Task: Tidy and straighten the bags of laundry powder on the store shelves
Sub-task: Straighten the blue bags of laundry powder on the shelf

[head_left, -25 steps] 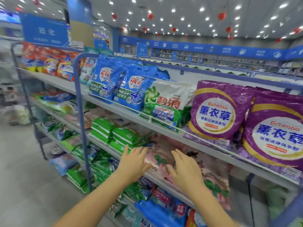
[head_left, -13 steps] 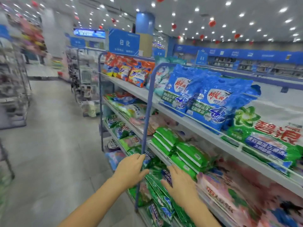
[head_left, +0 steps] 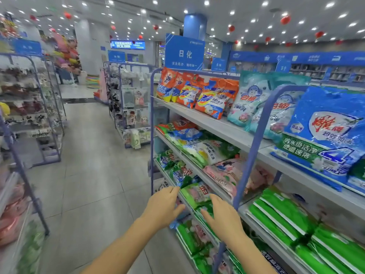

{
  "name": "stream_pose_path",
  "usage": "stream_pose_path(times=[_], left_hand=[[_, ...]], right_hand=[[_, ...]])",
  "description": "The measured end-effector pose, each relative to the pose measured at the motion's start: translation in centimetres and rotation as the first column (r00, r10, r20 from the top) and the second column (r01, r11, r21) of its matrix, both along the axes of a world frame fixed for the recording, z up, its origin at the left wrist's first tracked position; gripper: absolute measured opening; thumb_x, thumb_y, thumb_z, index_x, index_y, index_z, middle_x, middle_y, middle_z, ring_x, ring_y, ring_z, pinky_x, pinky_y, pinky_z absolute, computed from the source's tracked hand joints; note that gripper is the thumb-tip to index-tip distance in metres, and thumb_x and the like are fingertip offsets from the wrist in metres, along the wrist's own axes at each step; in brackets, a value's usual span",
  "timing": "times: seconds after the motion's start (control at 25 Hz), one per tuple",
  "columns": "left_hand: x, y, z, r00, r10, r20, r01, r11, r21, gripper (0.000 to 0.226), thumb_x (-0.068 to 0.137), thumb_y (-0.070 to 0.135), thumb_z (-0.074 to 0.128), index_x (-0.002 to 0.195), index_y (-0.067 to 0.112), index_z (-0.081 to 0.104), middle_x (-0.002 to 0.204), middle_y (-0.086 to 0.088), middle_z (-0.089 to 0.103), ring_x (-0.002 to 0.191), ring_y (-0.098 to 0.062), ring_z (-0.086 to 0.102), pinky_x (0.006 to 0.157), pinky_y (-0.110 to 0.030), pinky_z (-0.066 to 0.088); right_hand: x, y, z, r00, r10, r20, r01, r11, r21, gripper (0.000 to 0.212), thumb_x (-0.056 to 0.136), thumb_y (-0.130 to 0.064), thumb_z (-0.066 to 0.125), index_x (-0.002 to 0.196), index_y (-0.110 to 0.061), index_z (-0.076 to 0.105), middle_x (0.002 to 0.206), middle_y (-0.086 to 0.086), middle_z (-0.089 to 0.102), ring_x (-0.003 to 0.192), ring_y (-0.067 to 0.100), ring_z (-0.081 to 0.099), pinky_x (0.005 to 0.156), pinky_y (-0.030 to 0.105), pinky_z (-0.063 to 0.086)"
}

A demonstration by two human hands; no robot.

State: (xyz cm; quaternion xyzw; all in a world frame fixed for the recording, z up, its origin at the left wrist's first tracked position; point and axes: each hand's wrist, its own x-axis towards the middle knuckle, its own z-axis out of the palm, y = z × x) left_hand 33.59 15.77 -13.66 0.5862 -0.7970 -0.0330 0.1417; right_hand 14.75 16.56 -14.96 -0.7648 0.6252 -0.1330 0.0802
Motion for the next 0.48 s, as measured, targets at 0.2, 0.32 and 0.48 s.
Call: stream_pose_path(times=[0.2,0.32,0.48], left_hand=[[4.2,-10.3,-1.0,1.0,0.026,-0.016,-0.026,1.0,-0.005,0.057,0.096,0.044,0.041,0.143,0.014,0.03,0.139,0.0,0.044,0.125,-0.016,0.043,0.097,-0.026,0.037],[6.3,-18.5,-1.9,0.999,0.04,0.019,-0.04,0.999,0.0,0.055,0.095,0.046,0.041,0.14,0.015,0.032,0.135,-0.001,0.048,0.121,-0.018,0.045,0.097,-0.028,0.037],[8.6,-30.5,-1.5,0.996,0.073,0.048,-0.075,0.997,0.023,0.055,0.096,0.045,0.041,0.141,0.015,0.031,0.135,-0.001,0.047,0.122,-0.019,0.044,0.099,-0.028,0.034]], right_hand=[[4.2,-10.7,-1.4,1.0,0.008,0.029,-0.007,0.999,-0.032,0.06,0.095,-0.049,0.038,0.145,-0.02,0.022,0.148,-0.005,0.034,0.132,0.015,0.037,0.103,0.03,0.034],[6.3,-18.9,-2.3,1.0,0.009,0.013,-0.009,0.999,-0.049,0.061,0.095,-0.048,0.039,0.146,-0.019,0.021,0.149,-0.003,0.032,0.133,0.017,0.036,0.106,0.031,0.03],[8.9,-31.8,-2.6,1.0,0.02,-0.006,-0.02,0.998,-0.068,0.055,0.095,-0.048,0.039,0.141,-0.019,0.028,0.144,-0.002,0.039,0.128,0.017,0.042,0.103,0.03,0.033]])
